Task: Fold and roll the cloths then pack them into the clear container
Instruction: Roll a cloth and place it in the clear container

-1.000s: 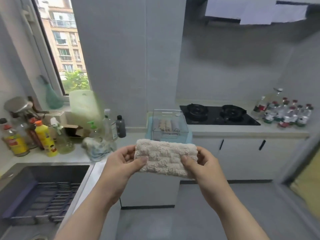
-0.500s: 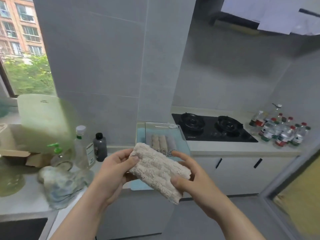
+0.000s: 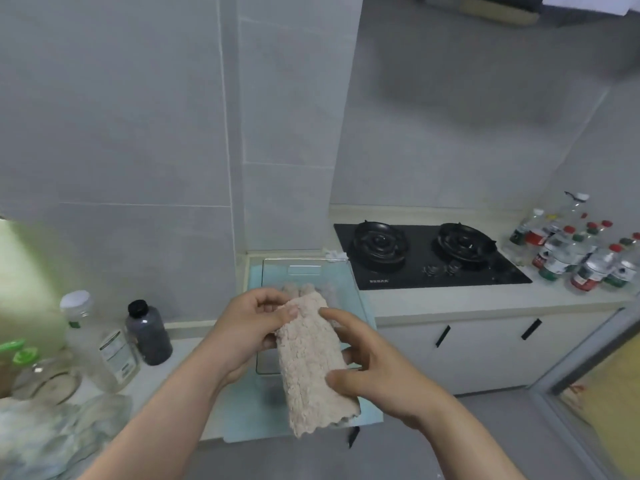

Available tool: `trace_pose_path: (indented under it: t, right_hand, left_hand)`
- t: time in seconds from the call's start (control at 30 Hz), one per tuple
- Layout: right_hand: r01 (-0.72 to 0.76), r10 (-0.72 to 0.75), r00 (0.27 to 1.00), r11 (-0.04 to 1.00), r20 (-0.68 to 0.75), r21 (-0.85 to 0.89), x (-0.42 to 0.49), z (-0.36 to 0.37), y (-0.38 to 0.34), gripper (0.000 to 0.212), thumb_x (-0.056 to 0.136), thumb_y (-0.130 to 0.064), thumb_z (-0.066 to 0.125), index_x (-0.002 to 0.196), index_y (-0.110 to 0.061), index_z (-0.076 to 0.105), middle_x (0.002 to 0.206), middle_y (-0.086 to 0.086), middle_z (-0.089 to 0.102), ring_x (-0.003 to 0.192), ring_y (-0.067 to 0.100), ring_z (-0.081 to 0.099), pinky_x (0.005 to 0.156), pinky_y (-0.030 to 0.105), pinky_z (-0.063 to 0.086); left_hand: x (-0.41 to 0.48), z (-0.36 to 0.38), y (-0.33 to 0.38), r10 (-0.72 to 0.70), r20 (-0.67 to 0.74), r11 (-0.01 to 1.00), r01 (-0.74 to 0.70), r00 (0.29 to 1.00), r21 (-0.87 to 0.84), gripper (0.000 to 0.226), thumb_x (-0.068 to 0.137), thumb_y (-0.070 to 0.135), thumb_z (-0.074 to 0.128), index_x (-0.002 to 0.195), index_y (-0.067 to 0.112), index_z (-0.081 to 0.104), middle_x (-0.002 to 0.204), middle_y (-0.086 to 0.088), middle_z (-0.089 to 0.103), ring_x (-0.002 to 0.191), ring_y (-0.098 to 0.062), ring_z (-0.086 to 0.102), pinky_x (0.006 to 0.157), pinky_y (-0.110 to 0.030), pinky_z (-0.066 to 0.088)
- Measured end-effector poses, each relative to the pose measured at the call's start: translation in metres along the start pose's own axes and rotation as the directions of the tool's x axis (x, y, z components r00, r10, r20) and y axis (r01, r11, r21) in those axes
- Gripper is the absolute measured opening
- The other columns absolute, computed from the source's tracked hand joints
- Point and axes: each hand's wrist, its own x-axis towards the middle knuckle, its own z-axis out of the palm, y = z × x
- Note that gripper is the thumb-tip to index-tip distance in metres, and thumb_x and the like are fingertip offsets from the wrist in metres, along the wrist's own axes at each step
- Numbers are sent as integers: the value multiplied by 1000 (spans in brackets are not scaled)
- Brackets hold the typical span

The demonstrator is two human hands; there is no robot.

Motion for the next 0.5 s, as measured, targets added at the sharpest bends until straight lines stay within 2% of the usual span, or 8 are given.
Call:
trace_pose_path:
  t: [0.1,0.17,0.27,0.33,0.4,0.5]
  right_hand:
    - [-25,24,999,999,30,30,21,-33,16,72,75,-12,71,131,-51,46,122,-14,57,87,2,57,80,29,55]
    - [-40,37,998,998,55,46,35,-52,27,70,77,-6,71,129,-48,48,116,-13,55,80,-3,54,75,25,53]
    - [-92,88,992,994,85,50,60,-70,42,66,77,-3,69,120,-51,50,119,-5,50,81,4,51,68,27,50]
    - [-135,130,986,989,102,52,78,-74,52,64,76,-5,68,114,-53,50,121,4,51,82,13,52,63,32,50]
    - [-178,174,979,984,110,29,94,-74,60,63,75,-7,67,113,-52,47,116,5,57,82,20,59,65,37,55]
    - [-212,232,970,954,77,-210,118,-74,75,64,74,-15,67,121,-49,38,103,1,55,69,11,57,63,26,52]
  left_hand:
    - [33,25,-3,-28,-33,1000,28,999,-7,8,86,-1,65,86,3,58,69,-7,60,53,-9,59,45,-20,48]
    - [52,37,-8,-48,-36,999,48,998,-8,6,88,1,63,86,3,58,68,-8,60,53,-10,59,46,-21,49]
    - [73,48,-15,-84,-36,996,83,996,-42,7,92,8,59,88,3,59,71,-7,64,59,-11,64,54,-25,54]
    - [84,43,-21,-120,-36,987,116,992,-108,17,97,15,52,94,1,61,79,-9,69,72,-18,68,68,-35,57]
    - [94,29,-29,-157,-116,982,142,981,-127,26,99,22,50,98,2,64,87,-10,70,84,-24,68,80,-44,56]
    - [108,-1,-41,-157,-332,987,162,930,-12,22,98,21,53,92,3,65,87,-11,64,82,-24,62,77,-39,55]
